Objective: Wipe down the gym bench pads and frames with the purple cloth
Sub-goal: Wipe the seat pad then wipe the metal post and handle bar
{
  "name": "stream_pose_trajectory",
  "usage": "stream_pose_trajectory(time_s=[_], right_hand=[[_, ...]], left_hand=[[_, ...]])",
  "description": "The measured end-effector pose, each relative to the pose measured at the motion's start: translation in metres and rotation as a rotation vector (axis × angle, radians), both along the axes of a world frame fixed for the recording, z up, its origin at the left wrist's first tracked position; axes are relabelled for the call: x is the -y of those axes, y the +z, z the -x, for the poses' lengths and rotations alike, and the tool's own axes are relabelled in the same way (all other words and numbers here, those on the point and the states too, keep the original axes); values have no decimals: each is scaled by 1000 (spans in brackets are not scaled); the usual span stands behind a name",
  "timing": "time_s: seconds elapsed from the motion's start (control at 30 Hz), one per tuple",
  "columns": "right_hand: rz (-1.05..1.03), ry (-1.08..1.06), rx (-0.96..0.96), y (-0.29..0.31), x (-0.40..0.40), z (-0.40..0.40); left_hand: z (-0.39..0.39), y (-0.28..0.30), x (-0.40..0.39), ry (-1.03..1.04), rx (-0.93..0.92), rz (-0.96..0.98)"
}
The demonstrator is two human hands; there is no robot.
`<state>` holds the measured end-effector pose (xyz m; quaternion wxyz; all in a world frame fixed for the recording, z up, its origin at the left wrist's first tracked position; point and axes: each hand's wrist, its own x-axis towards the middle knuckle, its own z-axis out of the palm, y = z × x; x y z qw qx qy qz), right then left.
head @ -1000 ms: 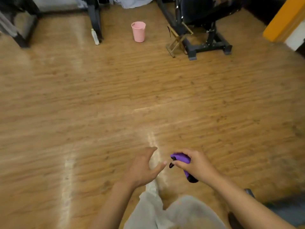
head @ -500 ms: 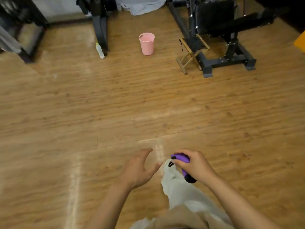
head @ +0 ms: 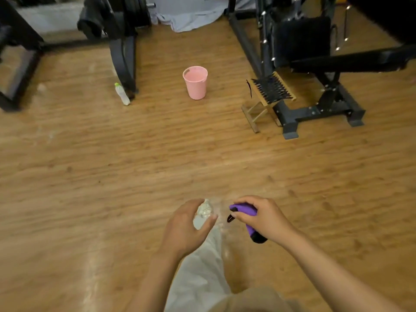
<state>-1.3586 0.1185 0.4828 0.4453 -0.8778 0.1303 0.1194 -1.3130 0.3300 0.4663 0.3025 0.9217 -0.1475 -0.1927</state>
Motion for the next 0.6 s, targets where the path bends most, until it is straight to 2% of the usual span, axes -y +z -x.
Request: stream_pose_trajectory(time_s=[0.13,0.4,0.47,0.6], right_hand=[[56,-2,-19,-3,33,-121],[70,8,56,26,85,-361],[48,2,28,16,103,-411],[10,5,-23,-13,141,-512]], left_hand=[[-129,-15,32,-26,-25,11],[-370,8,95,-116,10,23],[-423,6,111,-105,3,36],[-520,-19,134,-103,-47,-56]])
